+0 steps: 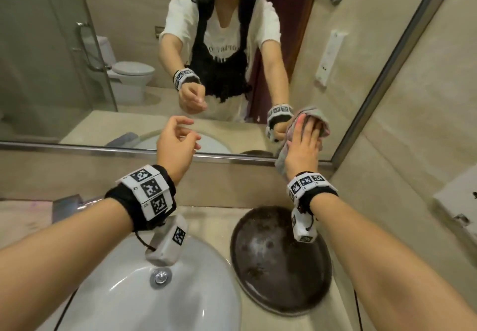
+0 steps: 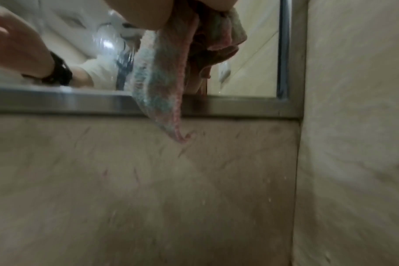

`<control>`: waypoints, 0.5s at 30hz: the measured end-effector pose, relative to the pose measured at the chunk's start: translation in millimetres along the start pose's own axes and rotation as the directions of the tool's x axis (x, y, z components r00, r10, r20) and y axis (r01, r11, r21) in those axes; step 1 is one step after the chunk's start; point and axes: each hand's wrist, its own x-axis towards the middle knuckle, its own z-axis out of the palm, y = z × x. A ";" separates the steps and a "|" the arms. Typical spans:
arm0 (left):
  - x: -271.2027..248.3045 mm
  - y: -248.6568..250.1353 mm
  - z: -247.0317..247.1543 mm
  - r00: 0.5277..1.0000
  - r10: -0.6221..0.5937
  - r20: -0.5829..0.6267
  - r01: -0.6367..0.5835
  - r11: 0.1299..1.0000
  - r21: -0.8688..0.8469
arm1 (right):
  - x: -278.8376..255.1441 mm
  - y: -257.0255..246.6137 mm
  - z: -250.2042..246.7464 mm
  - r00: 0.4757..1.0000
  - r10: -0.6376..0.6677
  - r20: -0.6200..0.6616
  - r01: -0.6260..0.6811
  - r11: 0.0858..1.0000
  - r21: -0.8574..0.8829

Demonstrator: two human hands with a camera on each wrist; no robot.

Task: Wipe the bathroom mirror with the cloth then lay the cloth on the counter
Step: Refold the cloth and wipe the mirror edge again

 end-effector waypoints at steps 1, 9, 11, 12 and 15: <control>-0.4 -7.8 -5.2 1.000 -0.008 -0.011 0.008 1.000 0.013 | -5.9 -0.9 7.6 1.000 -0.018 0.006 0.018 1.000 0.002; 7.2 -48.9 -37.7 0.995 -0.074 -0.067 0.078 0.995 0.062 | -33.9 -20.4 46.0 0.994 -0.098 -0.039 0.099 0.995 0.017; 10.3 -52.3 -38.8 0.994 -0.082 -0.072 0.087 0.994 0.062 | -43.8 -26.6 51.3 0.993 -0.114 -0.034 0.116 0.992 0.041; 11.2 -53.3 -38.2 0.994 -0.088 -0.067 0.092 0.994 0.056 | -52.3 -28.8 54.1 0.989 -0.146 -0.026 0.147 0.989 0.035; 10.1 -54.5 -31.9 0.994 -0.103 -0.038 0.104 0.994 0.036 | -76.5 -26.6 59.2 0.964 -0.264 0.045 0.264 0.965 0.010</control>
